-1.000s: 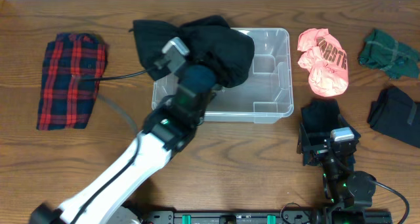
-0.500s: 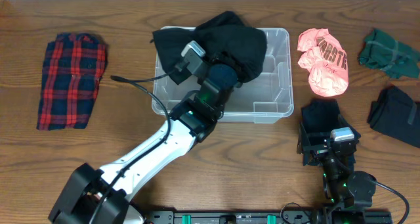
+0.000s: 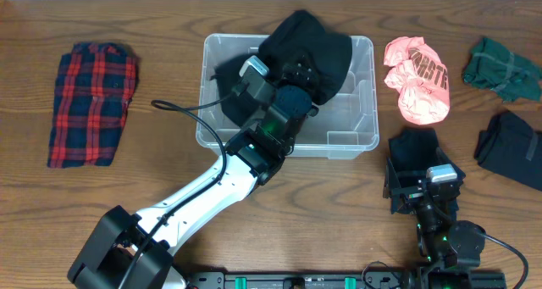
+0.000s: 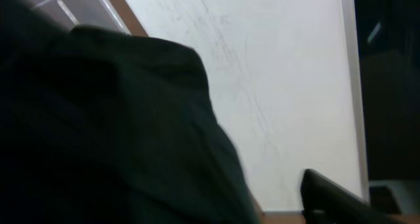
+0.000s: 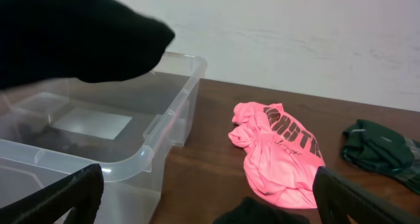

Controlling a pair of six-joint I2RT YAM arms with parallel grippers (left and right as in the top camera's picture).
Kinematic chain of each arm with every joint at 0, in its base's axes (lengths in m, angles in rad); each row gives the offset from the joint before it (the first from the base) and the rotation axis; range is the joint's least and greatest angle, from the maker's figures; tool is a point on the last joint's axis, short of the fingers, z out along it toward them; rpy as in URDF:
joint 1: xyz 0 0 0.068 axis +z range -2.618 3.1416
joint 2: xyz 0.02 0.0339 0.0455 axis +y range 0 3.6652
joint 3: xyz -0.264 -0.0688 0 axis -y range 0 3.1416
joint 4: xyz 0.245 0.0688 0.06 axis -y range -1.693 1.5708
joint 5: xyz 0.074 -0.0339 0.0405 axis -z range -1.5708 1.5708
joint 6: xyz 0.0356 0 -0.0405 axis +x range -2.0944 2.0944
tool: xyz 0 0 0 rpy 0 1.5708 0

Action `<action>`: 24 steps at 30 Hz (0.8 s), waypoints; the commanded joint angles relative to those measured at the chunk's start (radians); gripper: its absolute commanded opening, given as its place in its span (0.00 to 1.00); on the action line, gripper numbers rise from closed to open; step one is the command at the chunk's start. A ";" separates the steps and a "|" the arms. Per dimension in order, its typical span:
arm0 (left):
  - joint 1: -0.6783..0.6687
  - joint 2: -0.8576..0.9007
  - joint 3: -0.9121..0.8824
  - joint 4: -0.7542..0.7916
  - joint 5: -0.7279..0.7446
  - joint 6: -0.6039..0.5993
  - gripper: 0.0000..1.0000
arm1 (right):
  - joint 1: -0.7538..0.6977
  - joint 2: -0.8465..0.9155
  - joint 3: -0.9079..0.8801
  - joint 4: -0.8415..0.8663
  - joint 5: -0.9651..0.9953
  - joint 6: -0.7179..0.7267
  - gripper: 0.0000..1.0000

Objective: Pack container
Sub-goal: 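Carry the black garment with the left gripper over the clear bin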

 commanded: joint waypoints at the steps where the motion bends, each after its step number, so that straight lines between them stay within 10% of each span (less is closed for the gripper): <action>1: -0.003 -0.008 0.017 0.020 -0.016 0.005 0.92 | -0.009 -0.006 -0.003 -0.001 0.003 -0.012 0.99; 24: -0.003 -0.025 0.017 -0.166 0.168 0.100 0.98 | -0.009 -0.006 -0.003 -0.001 0.002 -0.012 0.99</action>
